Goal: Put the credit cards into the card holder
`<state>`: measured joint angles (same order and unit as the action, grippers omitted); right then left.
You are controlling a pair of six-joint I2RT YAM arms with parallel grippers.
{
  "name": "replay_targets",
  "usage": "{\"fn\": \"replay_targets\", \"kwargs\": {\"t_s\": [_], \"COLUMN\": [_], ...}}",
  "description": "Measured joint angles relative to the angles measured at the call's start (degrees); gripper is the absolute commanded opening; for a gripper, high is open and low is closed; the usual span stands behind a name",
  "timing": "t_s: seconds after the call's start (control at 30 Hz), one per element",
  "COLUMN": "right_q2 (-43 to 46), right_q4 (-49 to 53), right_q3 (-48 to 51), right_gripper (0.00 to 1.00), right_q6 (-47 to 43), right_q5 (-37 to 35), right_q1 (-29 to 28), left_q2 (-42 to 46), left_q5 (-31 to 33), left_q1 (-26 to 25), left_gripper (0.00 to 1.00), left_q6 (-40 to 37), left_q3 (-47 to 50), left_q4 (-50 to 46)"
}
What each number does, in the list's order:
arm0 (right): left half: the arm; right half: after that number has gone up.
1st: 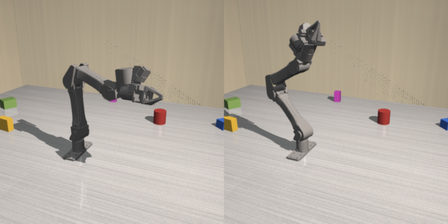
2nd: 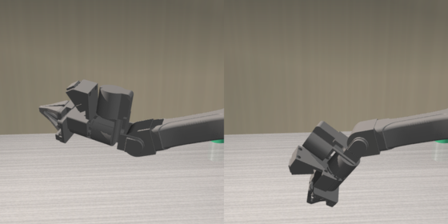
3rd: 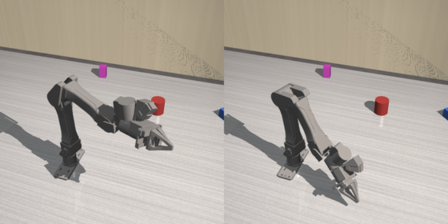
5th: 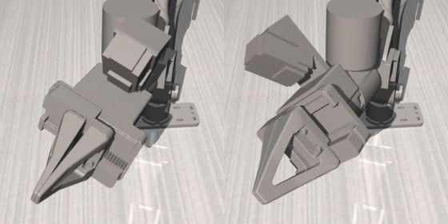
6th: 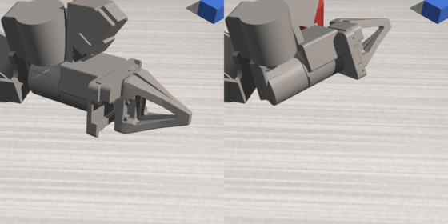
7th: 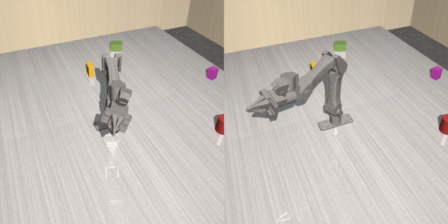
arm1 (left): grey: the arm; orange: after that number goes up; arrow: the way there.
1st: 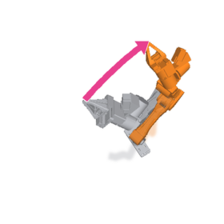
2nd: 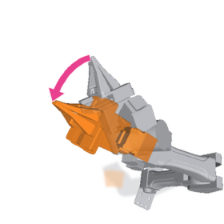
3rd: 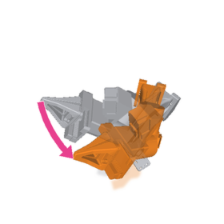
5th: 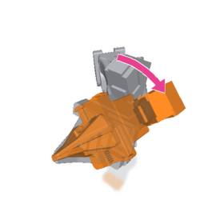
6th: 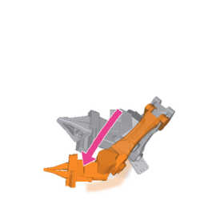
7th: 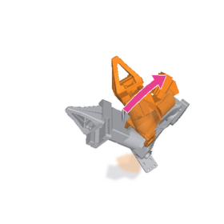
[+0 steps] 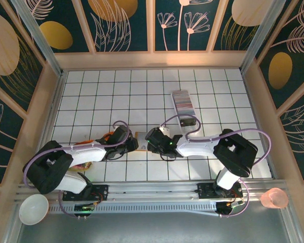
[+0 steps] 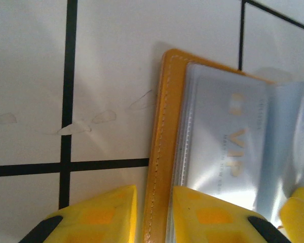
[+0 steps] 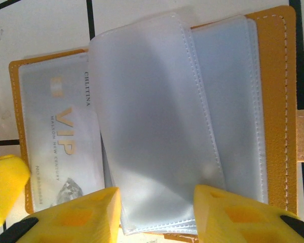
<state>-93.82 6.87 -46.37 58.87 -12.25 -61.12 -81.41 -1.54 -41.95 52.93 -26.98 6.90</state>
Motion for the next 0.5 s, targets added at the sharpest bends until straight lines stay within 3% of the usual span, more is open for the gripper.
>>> {"fn": "replay_targets", "kwargs": {"t_s": [0.5], "right_q2": [-1.29], "right_q4": [-2.01], "right_q3": [-2.03], "right_gripper": [0.42], "right_q6": [-0.02], "right_q5": [0.37], "right_q1": [-0.11], "left_q2": [0.13], "left_q5": [0.11], "left_q1": [0.04], "left_gripper": [0.2], "left_q6": [-0.33], "left_q3": [1.25], "left_q4": [2.08]}}
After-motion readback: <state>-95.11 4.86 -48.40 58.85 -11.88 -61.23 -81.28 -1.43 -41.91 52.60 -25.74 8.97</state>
